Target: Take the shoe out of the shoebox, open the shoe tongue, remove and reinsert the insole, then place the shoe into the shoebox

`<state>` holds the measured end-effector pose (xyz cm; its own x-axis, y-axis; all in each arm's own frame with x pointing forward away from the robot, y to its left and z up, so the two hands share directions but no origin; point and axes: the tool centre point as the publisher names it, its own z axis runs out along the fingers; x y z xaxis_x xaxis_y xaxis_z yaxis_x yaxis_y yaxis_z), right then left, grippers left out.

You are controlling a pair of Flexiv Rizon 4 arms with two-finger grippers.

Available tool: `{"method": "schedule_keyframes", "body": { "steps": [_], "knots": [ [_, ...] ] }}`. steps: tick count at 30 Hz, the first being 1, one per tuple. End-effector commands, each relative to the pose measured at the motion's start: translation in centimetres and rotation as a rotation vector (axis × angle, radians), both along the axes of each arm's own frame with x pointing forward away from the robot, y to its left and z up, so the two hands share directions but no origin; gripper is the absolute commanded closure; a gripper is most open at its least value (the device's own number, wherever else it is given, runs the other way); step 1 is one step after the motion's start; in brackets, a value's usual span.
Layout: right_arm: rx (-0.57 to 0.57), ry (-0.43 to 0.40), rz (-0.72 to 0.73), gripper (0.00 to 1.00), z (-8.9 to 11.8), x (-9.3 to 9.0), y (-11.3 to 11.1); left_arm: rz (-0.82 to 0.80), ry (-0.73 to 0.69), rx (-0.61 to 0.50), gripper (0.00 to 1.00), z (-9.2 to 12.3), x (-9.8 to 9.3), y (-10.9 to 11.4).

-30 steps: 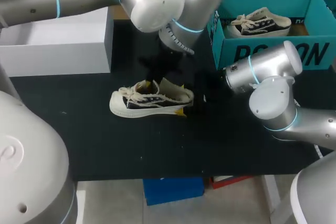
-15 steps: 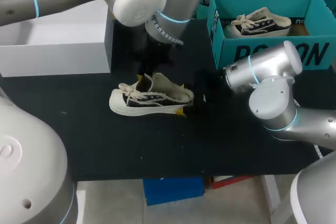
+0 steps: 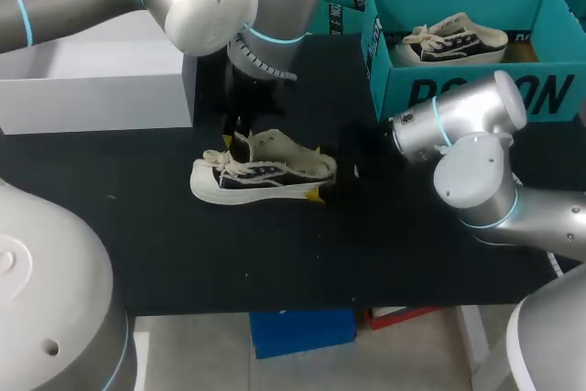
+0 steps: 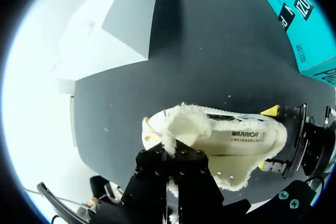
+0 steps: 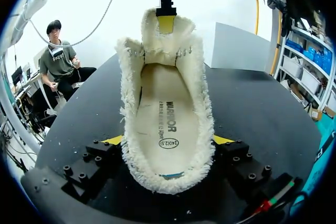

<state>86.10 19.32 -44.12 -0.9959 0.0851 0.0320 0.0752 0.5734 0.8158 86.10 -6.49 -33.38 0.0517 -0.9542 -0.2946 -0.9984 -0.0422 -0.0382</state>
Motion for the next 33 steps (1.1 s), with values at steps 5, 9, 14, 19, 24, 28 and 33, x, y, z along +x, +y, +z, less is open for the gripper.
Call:
{"method": "schedule_keyframes", "body": {
  "steps": [5, 9, 14, 19, 24, 28, 33],
  "knots": [
    [-0.002, 0.0, -0.003, 1.0, -0.1, 0.0, 0.0, -0.034, -0.02, -0.117, 1.0, -1.0, -0.6, 2.0],
    [-0.002, 0.0, -0.003, 1.0, -0.1, 0.0, 0.0, -0.036, -0.023, -0.132, 1.0, -1.6, -0.7, 2.4],
    [-0.002, 0.0, -0.003, 1.0, -0.1, 0.0, 0.0, -0.025, -0.022, -0.14, 1.0, -2.2, -0.6, 3.0],
    [-0.002, 0.0, -0.003, 1.0, -0.1, 0.0, 0.0, -0.016, -0.015, -0.146, 1.0, -2.6, -0.5, 3.3],
    [-0.002, 0.0, -0.003, 1.0, -0.1, 0.0, 0.0, -0.007, -0.007, -0.147, 1.0, -3.0, -0.4, 3.5],
    [-0.002, 0.0, -0.003, 1.0, -0.1, 0.0, 0.0, -0.005, -0.006, -0.145, 0.74, -2.9, -0.2, 3.6],
    [-0.002, 0.0, -0.003, 1.0, -0.1, 0.0, 0.0, -0.029, 0.007, -0.157, 0.0, -2.1, 0.1, 3.5]
  ]
}}
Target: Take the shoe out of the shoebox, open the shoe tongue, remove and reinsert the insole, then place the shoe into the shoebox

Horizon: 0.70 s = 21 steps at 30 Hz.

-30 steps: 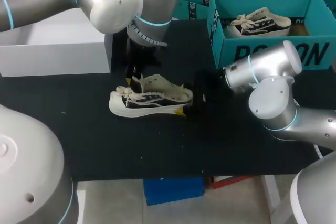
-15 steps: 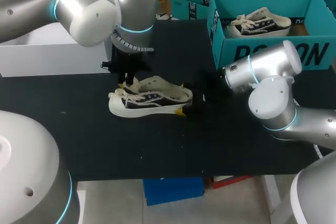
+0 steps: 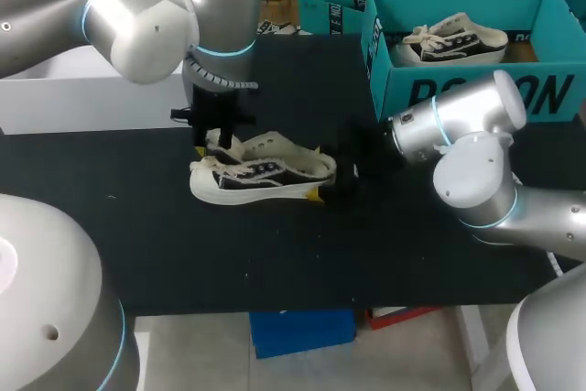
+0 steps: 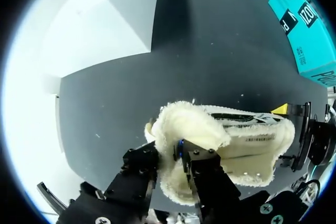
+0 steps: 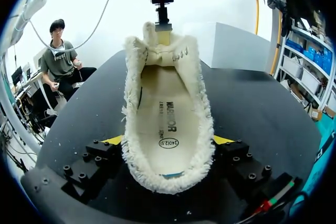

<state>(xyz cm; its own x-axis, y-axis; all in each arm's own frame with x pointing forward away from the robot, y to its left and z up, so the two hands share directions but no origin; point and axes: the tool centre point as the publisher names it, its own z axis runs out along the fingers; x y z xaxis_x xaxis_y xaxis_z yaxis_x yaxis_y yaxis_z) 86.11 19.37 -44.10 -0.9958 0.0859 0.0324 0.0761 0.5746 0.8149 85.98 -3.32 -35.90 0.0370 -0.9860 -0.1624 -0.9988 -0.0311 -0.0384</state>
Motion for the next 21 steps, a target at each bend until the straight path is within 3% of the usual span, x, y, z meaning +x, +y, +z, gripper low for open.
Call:
{"method": "schedule_keyframes", "body": {
  "steps": [1, 21],
  "knots": [
    [0.0, -0.001, -0.002, 1.0, -0.1, 0.0, 0.0, -0.031, 0.025, -0.036, 0.0, 0.6, 0.3, 0.3],
    [0.0, -0.001, -0.002, 1.0, -0.1, 0.0, 0.0, -0.634, 0.17, -0.148, 0.0, 5.6, 0.4, -3.6]
  ]
}}
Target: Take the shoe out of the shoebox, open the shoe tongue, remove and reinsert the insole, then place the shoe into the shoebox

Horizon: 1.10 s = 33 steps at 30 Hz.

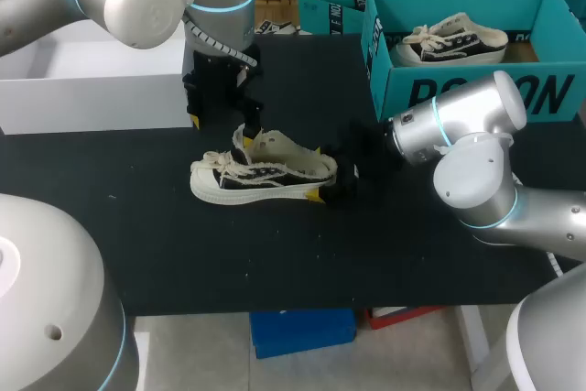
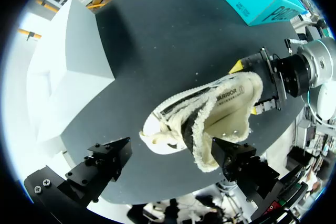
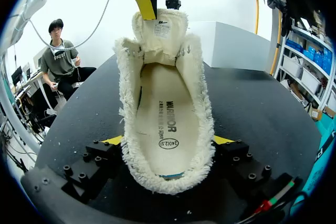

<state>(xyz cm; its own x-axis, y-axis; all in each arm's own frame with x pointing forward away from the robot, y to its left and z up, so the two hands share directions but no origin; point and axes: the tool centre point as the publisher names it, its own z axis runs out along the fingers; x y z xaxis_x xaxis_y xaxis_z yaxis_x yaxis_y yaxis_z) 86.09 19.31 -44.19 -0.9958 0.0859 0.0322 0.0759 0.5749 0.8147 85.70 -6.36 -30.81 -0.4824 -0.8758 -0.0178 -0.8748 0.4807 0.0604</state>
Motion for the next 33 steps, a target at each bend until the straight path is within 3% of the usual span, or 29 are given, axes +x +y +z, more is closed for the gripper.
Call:
{"method": "schedule_keyframes", "body": {
  "steps": [1, 2, 3, 6, 8, 19, 33],
  "knots": [
    [0.0, 0.0, -0.002, 1.0, -0.1, 0.0, 0.0, -0.126, 0.046, -0.029, 0.0, 0.7, 0.8, -0.7],
    [0.0, 0.0, -0.002, 1.0, -0.1, 0.0, 0.0, -0.172, 0.052, -0.043, 0.0, 0.9, 0.9, -1.0],
    [0.0, 0.0, -0.002, 1.0, -0.1, 0.0, 0.0, -0.209, 0.065, -0.055, 0.13, 1.2, 1.0, -1.2],
    [0.0, 0.0, -0.002, 1.0, -0.1, 0.0, 0.0, -0.327, 0.087, -0.072, 0.77, 1.7, 1.3, -1.9],
    [0.0, 0.0, -0.002, 1.0, -0.1, 0.0, 0.0, -0.409, 0.097, -0.084, 1.0, 2.1, 1.4, -2.3],
    [0.0, 0.0, -0.002, 1.0, -0.1, 0.0, 0.0, -0.696, 0.198, -0.198, 1.0, 2.6, 1.2, -4.5],
    [0.0, 0.0, -0.002, 1.0, -0.1, 0.0, 0.0, -0.703, 0.207, -0.232, 1.0, 2.5, 0.4, -5.6]
  ]
}}
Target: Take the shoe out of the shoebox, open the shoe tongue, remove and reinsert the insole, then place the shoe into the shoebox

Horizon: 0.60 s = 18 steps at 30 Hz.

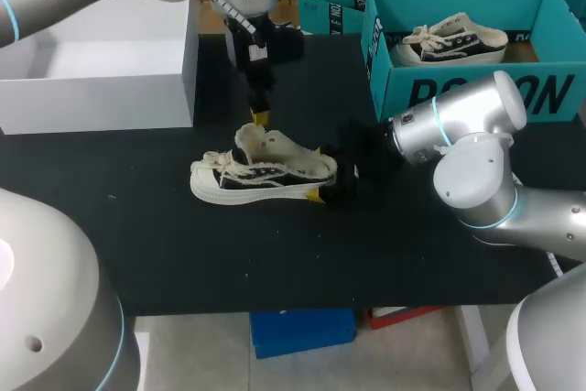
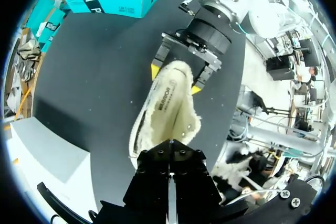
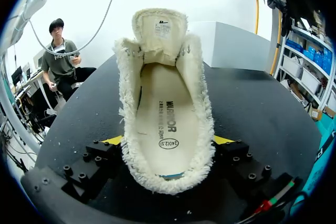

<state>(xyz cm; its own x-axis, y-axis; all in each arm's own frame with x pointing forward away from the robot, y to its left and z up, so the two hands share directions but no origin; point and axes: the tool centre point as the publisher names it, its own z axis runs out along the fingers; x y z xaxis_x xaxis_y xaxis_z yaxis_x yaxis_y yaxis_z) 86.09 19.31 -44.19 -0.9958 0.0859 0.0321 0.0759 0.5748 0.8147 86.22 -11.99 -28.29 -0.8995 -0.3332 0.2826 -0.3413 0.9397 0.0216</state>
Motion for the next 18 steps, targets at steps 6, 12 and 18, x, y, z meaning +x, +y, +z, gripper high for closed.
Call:
{"method": "schedule_keyframes", "body": {
  "steps": [6, 12, 18],
  "knots": [
    [0.0, 0.0, -0.002, 1.0, -0.1, 0.0, 0.0, -0.001, -0.003, -0.001, 1.0, 0.0, -0.1, 0.1],
    [0.0, 0.0, -0.002, 1.0, -0.1, 0.0, 0.0, -0.001, -0.003, -0.001, 1.0, 0.0, -0.1, 0.1],
    [0.0, 0.0, -0.002, 1.0, -0.1, 0.0, 0.0, -0.092, 0.031, -0.09, 1.0, -0.4, -0.5, -1.5]
  ]
}}
